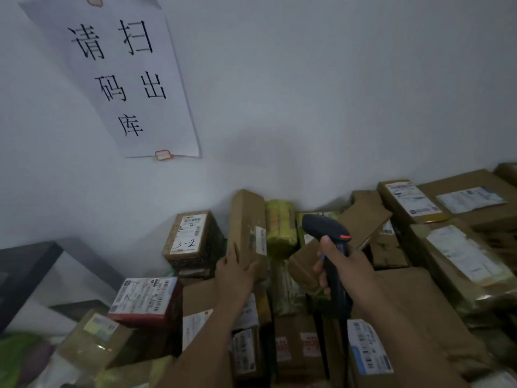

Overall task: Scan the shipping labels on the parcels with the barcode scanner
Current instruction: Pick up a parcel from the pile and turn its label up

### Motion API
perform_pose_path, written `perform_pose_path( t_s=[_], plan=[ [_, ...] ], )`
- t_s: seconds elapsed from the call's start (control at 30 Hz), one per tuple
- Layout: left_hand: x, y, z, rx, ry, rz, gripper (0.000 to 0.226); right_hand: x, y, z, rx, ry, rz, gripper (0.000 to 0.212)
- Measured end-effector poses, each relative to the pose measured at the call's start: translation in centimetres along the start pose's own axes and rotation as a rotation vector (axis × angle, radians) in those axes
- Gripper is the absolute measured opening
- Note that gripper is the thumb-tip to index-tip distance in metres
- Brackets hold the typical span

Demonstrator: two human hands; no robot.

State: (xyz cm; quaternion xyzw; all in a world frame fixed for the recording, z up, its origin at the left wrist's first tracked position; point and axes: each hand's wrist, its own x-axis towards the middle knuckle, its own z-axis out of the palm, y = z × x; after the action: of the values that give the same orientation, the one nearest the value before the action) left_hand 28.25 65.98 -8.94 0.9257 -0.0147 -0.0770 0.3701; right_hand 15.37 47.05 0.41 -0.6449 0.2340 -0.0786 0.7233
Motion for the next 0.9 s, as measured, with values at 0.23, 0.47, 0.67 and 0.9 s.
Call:
perform_pose_path(
  t_s=[0.23,0.47,0.67,0.9],
  plan=[
    [1.9,-0.5,0.7,0.162,-0.042,0.029,0.124,0.4,1.0,0.1,0.04,-0.009,0.015,0.039],
    [0.7,3.1,1.9,0.594,0.158,-0.003,0.134,0.5,1.2,-0.1,0.036,-0.033,0.003,0.048],
    [0.8,1.2,2.7,0.383,0.145,-0.138,0.122,0.5,1.3,-0.5,0.058,-0.035,0.004,0.052],
    [0.3,-0.2,2.6,0.246,0.101,-0.128,0.093,0.6,1.6,-0.3,0.059,-0.053,-0.018,0.057]
  ],
)
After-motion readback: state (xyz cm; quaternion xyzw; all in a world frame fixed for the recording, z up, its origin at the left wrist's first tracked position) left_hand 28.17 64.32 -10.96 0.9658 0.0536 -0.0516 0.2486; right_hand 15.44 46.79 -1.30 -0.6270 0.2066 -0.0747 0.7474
